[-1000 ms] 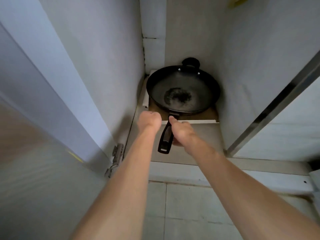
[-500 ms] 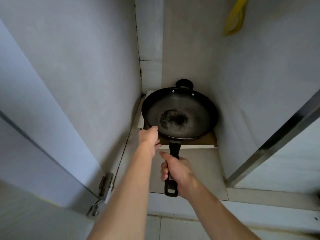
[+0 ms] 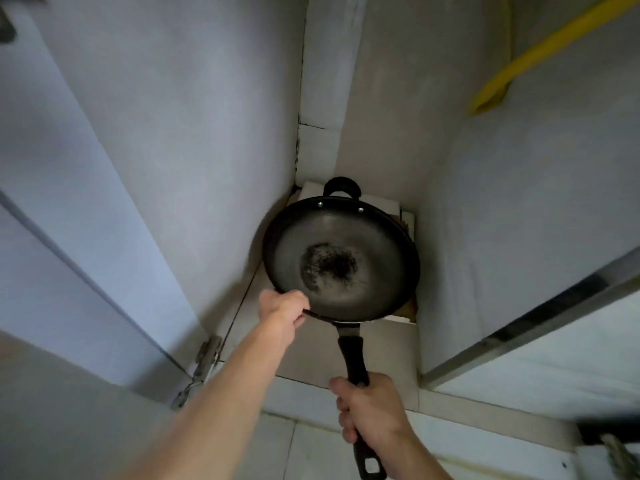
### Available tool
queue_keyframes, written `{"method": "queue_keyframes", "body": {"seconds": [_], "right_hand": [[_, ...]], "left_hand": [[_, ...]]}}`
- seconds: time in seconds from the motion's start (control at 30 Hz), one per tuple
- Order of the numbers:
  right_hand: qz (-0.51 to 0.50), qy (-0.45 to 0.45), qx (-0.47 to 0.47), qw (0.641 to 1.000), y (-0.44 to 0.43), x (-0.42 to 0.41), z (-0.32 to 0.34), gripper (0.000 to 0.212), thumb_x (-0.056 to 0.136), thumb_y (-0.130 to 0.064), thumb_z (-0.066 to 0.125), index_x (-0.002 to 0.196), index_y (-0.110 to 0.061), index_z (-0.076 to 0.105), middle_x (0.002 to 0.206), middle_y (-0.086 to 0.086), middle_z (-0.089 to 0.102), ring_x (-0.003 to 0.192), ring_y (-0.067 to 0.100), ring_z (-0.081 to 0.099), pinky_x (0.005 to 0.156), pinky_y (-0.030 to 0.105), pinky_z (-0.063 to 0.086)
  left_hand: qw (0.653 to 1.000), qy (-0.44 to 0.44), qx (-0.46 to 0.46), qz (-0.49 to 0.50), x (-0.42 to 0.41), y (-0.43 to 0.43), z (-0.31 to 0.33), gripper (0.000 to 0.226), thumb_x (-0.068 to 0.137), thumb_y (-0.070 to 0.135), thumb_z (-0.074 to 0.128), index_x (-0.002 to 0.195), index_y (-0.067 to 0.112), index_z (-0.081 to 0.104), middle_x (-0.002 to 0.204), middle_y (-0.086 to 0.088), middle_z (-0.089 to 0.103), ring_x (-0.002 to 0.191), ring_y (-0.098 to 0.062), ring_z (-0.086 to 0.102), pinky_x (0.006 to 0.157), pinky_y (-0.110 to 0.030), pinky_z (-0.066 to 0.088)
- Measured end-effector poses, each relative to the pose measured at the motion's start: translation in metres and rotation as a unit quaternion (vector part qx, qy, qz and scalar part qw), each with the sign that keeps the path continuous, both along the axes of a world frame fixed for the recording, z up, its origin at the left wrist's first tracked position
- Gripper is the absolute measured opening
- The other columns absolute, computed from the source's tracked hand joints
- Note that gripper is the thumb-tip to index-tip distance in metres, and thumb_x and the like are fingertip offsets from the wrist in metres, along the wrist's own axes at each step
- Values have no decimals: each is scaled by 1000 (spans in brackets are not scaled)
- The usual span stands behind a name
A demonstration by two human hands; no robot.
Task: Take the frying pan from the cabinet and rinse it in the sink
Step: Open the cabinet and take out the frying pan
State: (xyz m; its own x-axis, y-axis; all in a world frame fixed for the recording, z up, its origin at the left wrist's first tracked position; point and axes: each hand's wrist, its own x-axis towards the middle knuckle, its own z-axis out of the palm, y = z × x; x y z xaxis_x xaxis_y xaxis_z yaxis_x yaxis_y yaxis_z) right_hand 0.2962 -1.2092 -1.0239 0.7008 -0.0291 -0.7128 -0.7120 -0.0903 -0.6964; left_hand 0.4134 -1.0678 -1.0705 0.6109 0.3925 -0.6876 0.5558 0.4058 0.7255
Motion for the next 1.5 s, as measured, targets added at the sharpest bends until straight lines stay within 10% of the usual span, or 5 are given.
{"method": "queue_keyframes", "body": {"seconds": [0.43, 0.87, 1.0, 1.23, 1.5], "right_hand": [[-42, 98, 28, 994, 2, -138, 164, 28, 81, 1, 64, 64, -8, 44, 44, 1, 39, 31, 16, 30, 37, 19, 27], [-36, 155, 23, 987, -11, -304, 394, 9, 82, 0, 65, 86, -3, 58, 51, 11, 43, 30, 18, 36, 36, 20, 31], [-29, 105, 9, 994, -21, -341, 459, 60, 76, 3, 66, 117, -40, 59, 52, 6, 46, 36, 18, 38, 36, 20, 33], [-44, 170, -25, 984, -22, -386, 533, 26, 72, -12, 73, 62, -11, 49, 47, 8, 45, 35, 17, 39, 40, 24, 32], [-29, 150, -27, 988, -34, -437, 589, 23, 80, -6, 66, 66, -7, 48, 55, 13, 45, 45, 23, 39, 40, 26, 34]], "left_hand": [[998, 55, -14, -9, -137, 3, 166, 82, 72, -21, 61, 145, 10, 38, 126, -23, 63, 99, -31, 66, 65, -31, 54], [963, 215, -54, -156, -304, 15, 357, 38, 72, -6, 74, 99, 10, 51, 98, -19, 70, 92, -33, 70, 66, -34, 58], [931, 260, -131, -221, -331, 33, 414, 15, 89, 10, 65, 101, 4, 60, 92, -22, 71, 86, -32, 70, 69, -38, 57], [932, 222, -99, -269, -361, 33, 489, 9, 89, 7, 62, 95, 0, 65, 92, -22, 68, 81, -32, 72, 74, -37, 59], [930, 189, -63, -309, -400, 22, 558, 5, 88, 4, 60, 86, 0, 61, 85, -21, 68, 75, -29, 70, 76, -34, 58]]}}
